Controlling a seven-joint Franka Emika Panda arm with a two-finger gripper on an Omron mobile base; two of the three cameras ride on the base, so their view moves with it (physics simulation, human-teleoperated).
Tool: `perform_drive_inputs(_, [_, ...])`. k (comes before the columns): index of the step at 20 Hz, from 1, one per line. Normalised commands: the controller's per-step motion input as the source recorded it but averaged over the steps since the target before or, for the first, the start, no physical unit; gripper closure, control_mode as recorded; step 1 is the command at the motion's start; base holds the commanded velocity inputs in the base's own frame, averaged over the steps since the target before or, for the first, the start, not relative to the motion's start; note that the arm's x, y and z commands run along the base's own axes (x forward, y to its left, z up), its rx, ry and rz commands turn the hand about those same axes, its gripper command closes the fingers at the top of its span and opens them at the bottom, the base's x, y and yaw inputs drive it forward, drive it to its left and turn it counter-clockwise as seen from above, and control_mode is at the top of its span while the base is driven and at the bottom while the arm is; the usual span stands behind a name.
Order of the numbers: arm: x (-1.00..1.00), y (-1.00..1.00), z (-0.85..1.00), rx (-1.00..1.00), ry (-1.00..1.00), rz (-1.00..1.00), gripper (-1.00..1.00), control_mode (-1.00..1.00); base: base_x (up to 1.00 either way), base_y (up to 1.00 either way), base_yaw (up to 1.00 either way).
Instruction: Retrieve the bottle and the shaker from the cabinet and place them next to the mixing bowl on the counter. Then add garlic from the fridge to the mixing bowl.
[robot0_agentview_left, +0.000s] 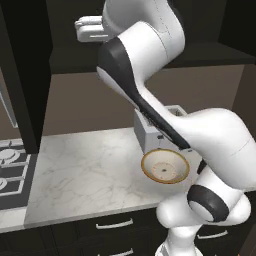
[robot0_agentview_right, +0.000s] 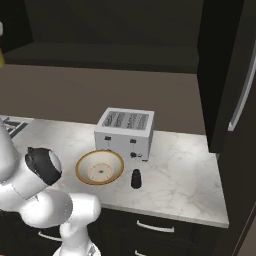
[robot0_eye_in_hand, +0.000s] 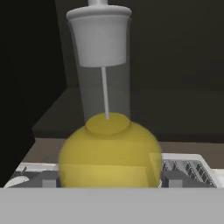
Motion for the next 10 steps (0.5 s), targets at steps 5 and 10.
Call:
perform_drive_inputs(5, [-0.94, -0.4, -0.46, 0.06, -0.08, 0.03, 1.0, -1.0, 0.0, 0.0, 0.0])
perform_drive_inputs(10, [-0.92, -0.37, -0.44, 0.05, -0.06, 0.0, 1.0, -1.0, 0.0, 0.0, 0.0])
